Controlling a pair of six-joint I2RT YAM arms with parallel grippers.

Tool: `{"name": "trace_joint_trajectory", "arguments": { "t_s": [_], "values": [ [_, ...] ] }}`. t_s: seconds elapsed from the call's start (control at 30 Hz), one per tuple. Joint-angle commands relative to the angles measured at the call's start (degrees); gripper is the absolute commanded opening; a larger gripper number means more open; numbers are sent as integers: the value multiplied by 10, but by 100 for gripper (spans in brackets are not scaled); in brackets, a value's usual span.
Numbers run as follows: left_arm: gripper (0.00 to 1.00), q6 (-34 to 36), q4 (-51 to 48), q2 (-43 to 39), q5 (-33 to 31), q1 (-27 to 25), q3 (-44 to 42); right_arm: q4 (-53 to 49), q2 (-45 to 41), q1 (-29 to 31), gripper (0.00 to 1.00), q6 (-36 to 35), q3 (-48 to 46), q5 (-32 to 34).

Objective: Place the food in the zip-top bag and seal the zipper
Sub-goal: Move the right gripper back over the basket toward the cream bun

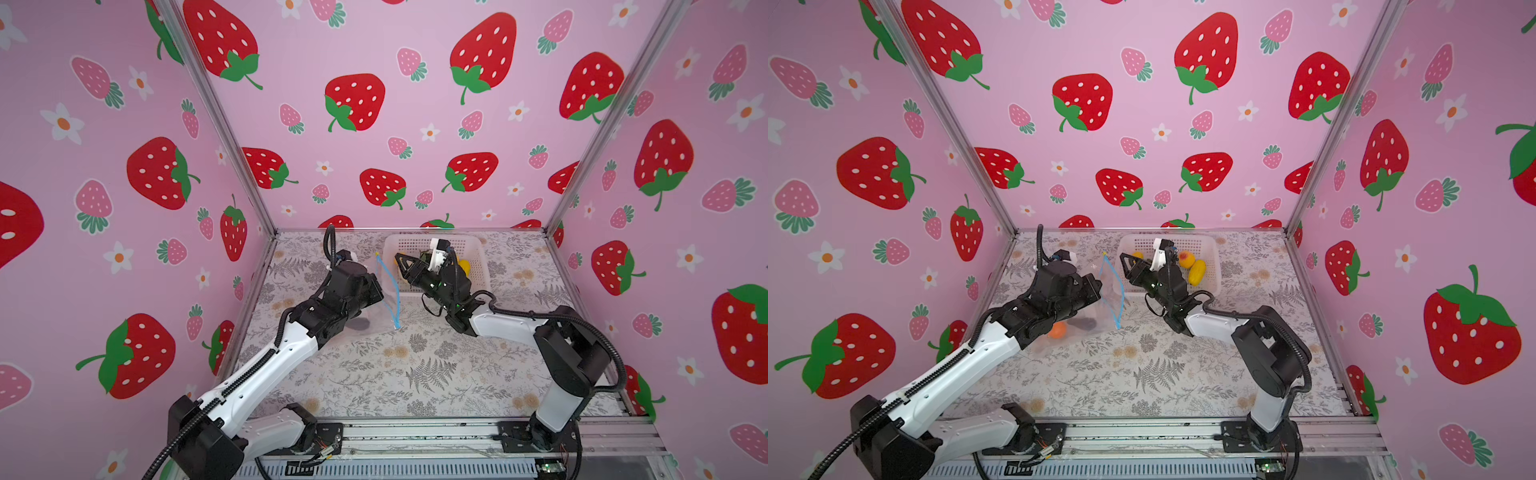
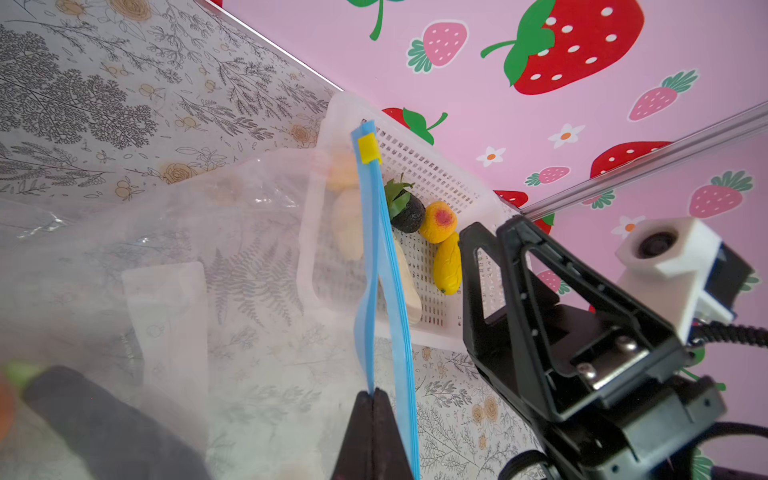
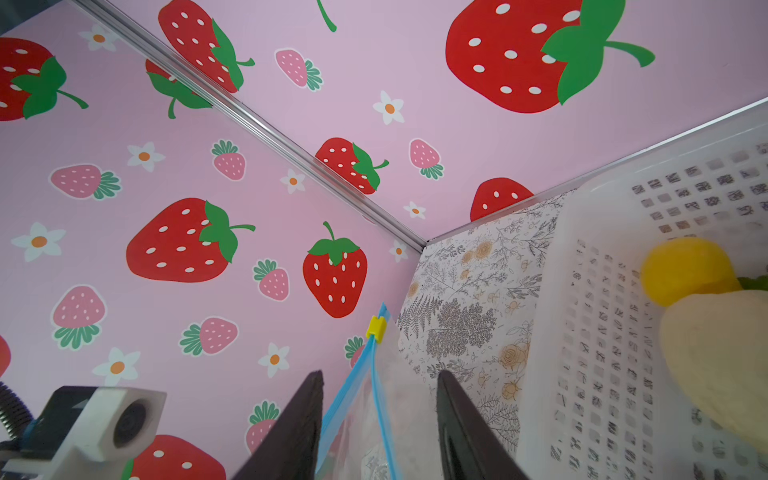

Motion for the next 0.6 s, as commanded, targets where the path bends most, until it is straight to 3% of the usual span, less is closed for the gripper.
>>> {"name": "trace_joint_trajectory", "arguments": {
  "t_s": [0.0,0.33,0.57],
  "values": [
    [0,-3,4,-8,-6,3,13,12,7,4,47,3,20,5],
    [0,-2,3,-10,-8,4,10,-3,4,5,47,-5,30,2],
    [0,0,2,-16,-12,7,1,-166,-21,-5,49,-103,101,-10]
  ]
}}
